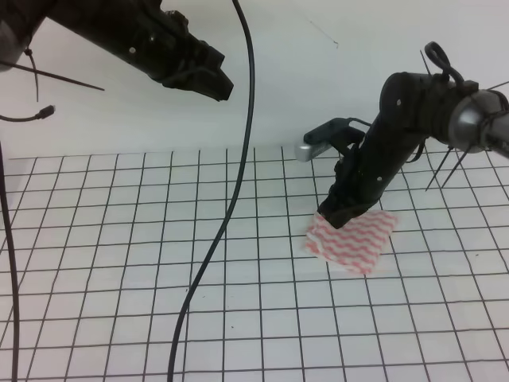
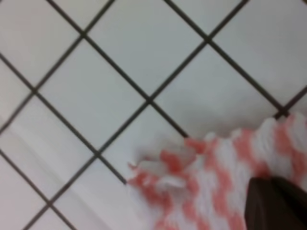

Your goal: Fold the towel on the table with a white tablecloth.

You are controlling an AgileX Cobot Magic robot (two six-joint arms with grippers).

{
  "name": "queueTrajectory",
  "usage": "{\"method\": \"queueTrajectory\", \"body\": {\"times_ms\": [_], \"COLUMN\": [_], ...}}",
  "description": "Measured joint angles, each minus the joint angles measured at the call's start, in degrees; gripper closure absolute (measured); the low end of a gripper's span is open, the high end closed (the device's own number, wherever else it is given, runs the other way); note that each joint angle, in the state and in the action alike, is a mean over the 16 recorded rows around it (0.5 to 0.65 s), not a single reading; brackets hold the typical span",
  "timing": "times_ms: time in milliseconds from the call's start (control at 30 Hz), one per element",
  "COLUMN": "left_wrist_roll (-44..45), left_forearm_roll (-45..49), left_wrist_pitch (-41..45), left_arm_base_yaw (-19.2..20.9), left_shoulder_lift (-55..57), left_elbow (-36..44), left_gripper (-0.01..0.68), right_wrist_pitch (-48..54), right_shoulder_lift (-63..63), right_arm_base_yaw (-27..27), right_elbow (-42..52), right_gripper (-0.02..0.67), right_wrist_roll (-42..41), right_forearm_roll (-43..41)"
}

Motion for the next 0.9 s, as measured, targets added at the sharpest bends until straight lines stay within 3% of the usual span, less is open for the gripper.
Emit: {"method": "queueTrajectory", "body": {"times_ms": [533,900], "left_wrist_roll": [-0.03,0.35], "left_forearm_roll": [-0.11,-0.11], "left_wrist_pitch": [0.00,0.00], "left_arm_base_yaw": [0.00,0.00], "left_shoulder_lift": [0.00,0.00], "left_elbow": [0.00,0.00], "left_gripper": [0.673,0.673], "right_wrist_pitch": [9.52,1.93], "right_shoulder_lift": [0.93,1.13], "right_arm_base_yaw": [0.05,0.82], "right_elbow": [-0.29,-0.70], "right_gripper": [0.648,0.648], "right_wrist_roll": [-18.10,-12.69], "right_forearm_roll": [5.28,3.29]}}
